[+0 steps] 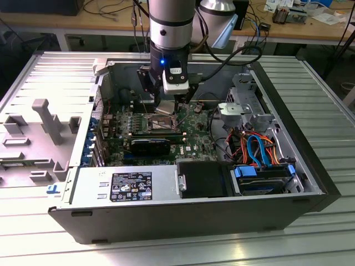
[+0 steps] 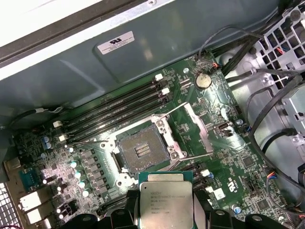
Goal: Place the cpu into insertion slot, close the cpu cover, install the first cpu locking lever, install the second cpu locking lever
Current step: 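Place the cpu into insertion slot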
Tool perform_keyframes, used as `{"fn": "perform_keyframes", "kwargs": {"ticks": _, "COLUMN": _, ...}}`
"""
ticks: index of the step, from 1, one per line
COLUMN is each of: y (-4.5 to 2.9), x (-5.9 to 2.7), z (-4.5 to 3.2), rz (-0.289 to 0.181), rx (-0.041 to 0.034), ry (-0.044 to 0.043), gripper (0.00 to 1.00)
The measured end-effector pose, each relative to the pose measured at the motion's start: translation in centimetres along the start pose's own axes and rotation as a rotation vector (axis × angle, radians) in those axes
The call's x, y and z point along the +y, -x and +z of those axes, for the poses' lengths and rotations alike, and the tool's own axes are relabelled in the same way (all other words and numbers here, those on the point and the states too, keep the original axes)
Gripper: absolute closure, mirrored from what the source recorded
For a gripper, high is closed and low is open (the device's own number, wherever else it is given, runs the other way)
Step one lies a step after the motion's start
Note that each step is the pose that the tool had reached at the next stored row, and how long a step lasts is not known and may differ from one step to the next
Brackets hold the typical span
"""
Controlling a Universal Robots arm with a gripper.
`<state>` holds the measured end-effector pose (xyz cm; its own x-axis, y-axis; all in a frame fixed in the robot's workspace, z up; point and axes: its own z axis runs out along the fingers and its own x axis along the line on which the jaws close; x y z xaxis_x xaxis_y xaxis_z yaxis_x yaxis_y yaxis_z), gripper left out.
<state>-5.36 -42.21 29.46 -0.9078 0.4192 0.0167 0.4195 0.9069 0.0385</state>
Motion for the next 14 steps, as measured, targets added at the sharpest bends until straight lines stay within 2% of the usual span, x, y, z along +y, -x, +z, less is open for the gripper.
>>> {"fn": "perform_keyframes", "kwargs": {"ticks": 14, "y": 0.01, "x": 0.00, "z": 0.10, "rz": 0.038, "rx": -0.0018, "ry": -0.0002, "gripper": 0.46}}
